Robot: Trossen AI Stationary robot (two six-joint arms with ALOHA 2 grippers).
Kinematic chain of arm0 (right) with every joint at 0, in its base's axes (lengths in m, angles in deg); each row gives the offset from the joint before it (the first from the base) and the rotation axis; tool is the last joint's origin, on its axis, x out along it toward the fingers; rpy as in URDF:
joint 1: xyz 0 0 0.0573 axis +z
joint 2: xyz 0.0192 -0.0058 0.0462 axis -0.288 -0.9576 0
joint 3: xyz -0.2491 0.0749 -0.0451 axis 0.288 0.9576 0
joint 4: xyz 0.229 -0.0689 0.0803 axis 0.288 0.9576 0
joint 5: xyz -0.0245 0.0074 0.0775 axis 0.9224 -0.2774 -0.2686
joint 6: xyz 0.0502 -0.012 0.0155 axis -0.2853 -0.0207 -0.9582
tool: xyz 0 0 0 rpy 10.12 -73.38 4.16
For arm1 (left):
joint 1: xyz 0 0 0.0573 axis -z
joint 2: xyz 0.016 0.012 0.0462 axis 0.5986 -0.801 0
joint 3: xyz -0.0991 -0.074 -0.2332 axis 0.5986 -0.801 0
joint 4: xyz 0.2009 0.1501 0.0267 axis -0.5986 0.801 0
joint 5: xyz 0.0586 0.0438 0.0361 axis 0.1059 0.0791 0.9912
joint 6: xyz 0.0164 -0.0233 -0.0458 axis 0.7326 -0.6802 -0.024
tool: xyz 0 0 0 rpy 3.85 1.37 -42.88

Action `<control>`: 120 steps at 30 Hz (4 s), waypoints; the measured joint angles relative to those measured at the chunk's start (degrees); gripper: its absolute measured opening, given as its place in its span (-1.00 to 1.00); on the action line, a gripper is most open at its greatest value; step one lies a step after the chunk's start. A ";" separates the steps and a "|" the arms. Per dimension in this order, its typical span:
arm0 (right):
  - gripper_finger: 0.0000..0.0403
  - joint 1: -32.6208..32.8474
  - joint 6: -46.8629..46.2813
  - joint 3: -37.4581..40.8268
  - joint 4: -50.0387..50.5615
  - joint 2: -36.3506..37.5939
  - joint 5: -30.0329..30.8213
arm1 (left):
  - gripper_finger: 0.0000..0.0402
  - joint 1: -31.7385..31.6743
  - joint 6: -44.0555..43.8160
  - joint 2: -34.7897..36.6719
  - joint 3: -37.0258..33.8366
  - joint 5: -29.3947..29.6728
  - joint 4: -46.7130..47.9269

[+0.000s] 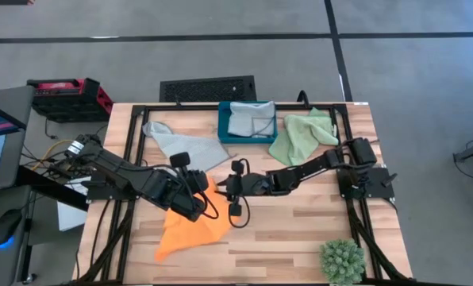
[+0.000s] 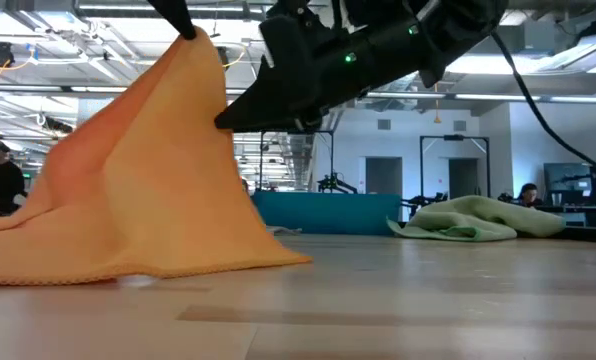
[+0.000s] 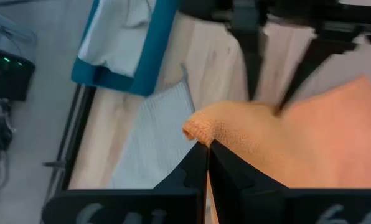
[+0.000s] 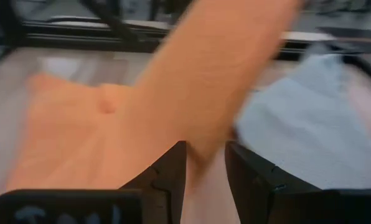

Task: Fold microfiber towels
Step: Fold the orange microfiber cloth

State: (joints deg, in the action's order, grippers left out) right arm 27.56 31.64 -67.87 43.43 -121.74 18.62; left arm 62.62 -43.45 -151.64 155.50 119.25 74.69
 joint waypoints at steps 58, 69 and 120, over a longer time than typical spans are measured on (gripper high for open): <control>-0.70 5.33 -8.39 0.13 27.03 0.04 -13.33 | -1.00 0.00 -1.33 0.00 0.00 8.31 -0.58; -0.96 6.56 -7.93 0.20 39.79 5.91 -2.99 | -1.00 0.00 -4.17 0.15 0.02 7.33 0.41; -0.99 -2.15 11.32 -13.70 68.14 46.62 33.14 | -1.00 -11.84 13.71 1.53 15.13 31.29 -0.45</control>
State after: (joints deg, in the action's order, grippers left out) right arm 25.41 42.96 -81.57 111.57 -75.13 51.76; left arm 50.78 -29.74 -150.11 170.64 150.54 74.24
